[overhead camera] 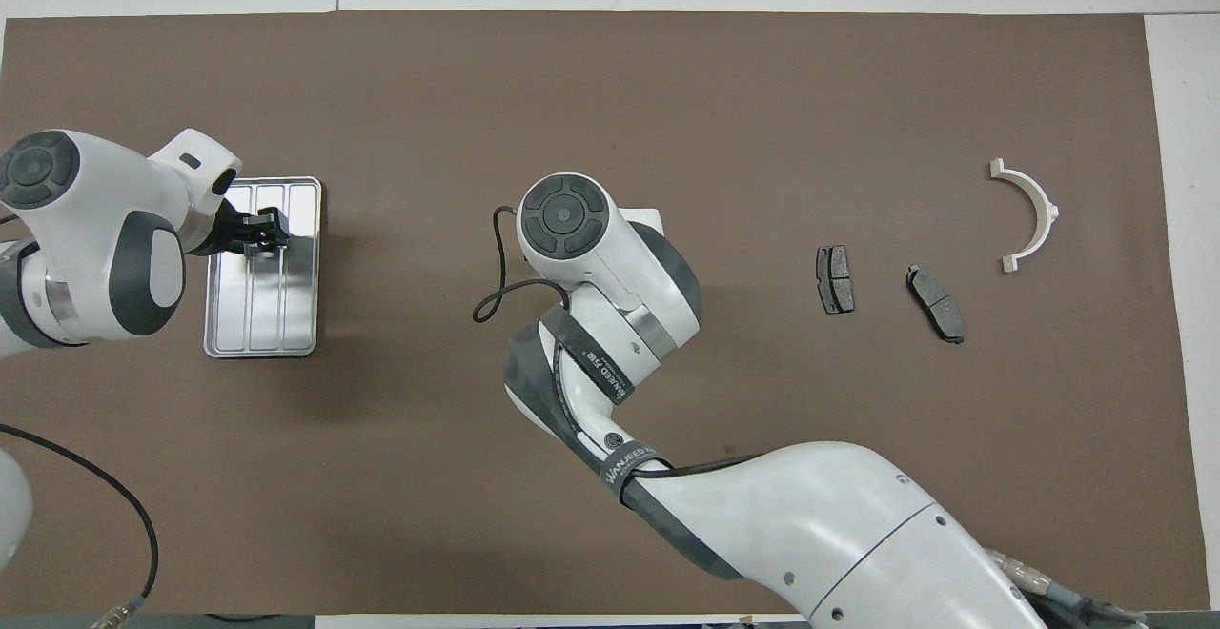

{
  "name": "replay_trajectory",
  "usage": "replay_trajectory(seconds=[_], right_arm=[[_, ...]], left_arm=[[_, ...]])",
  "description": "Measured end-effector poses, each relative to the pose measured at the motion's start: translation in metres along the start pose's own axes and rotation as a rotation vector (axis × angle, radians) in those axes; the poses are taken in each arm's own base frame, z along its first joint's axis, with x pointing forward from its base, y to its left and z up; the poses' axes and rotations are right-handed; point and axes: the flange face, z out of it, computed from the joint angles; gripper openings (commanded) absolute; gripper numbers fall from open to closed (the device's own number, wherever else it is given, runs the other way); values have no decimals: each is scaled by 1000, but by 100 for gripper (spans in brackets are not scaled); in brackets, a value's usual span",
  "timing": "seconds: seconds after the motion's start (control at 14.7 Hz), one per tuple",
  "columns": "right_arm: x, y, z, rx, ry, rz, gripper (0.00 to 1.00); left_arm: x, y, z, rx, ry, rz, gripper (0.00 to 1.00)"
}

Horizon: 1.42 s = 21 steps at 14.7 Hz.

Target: Place bearing gear from tray to pile

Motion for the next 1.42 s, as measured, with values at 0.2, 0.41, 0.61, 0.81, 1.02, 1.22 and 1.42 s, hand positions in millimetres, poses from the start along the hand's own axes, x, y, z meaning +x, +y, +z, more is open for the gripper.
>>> replay_trajectory(seconds=[0.2, 0.41, 0.61, 0.81, 1.02, 1.22, 1.42], right_arm=[[-8, -1, 2, -4, -2, -11, 100], [-23, -2, 9, -11, -9, -32, 100], [-31, 3, 24, -15, -13, -42, 100], [-34, 10, 36, 3, -11, -46, 100], [-35, 15, 35, -1, -11, -48, 89], [-33, 16, 32, 2, -10, -46, 73], [-32, 16, 28, 7, -8, -44, 58]], left_arm=[[-1, 0, 1, -1, 10, 0, 58], [-1, 0, 0, -2, 13, 0, 57], [-1, 0, 0, -3, 15, -2, 55], [-1, 0, 0, -4, 16, -2, 47], [-1, 1, -1, -5, 18, -2, 46], [-1, 1, -1, -5, 19, -2, 46], [-1, 1, -1, -5, 19, -2, 46]])
